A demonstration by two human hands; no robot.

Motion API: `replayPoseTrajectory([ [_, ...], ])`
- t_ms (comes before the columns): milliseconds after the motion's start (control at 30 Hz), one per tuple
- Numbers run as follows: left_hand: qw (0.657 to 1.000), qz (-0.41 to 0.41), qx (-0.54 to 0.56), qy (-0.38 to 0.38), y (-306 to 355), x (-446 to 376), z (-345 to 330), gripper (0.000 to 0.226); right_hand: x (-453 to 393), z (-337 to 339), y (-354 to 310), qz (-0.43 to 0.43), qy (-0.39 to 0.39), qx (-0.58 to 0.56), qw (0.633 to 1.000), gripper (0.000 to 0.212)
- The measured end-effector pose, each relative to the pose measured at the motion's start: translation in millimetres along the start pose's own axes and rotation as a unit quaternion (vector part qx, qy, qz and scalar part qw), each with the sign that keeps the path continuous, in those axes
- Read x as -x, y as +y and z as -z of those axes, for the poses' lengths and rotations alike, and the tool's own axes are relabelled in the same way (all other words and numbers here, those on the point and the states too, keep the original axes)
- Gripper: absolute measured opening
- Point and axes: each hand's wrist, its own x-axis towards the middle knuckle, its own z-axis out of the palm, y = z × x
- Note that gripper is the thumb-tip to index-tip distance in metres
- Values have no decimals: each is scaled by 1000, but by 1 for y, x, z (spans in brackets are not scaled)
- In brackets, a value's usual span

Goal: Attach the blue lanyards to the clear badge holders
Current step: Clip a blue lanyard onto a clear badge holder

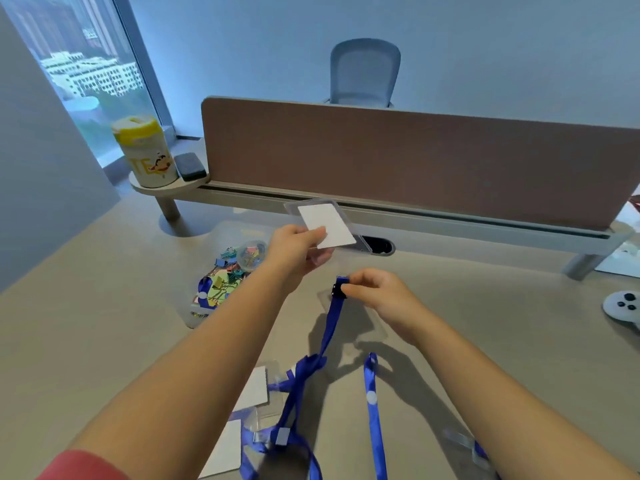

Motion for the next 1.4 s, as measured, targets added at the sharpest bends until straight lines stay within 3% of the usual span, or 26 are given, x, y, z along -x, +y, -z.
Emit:
replayPoseTrajectory([
  [133,998,11,63,25,13,3,5,8,4,2,-20,22,1,-117,993,19],
  [233,994,20,89,54,18,9,6,30,7,4,-38,26,22,-159,987,17],
  [300,994,30,83,68,19,12,8,35,8,3,-48,31,47,-119,991,12],
  [367,993,40,82,73,21,18,9,31,9,4,-54,56,75,-9,996,4],
  [467,992,55,84,76,26,23,13,33,8,3,-55,107,93,142,980,15],
  [633,992,66,82,63,33,31,19,43,4,-1,-60,97,105,176,974,16],
  [700,995,53,47,64,35,33,20,49,1,-2,-62,78,101,133,983,20],
  [800,992,-21,-116,43,37,41,17,45,-3,-3,-67,58,83,64,993,24],
  [900,944,-153,-291,27,39,48,14,34,-3,-4,-78,61,57,10,996,28],
  [1033,884,-248,-392,58,46,51,12,31,-1,-2,-89,83,43,14,996,26],
  [1233,759,-324,-559,78,47,47,15,32,1,2,-89,130,39,92,986,27],
  [1400,726,-347,-593,42,48,46,18,32,1,0,-84,189,47,199,960,26],
])
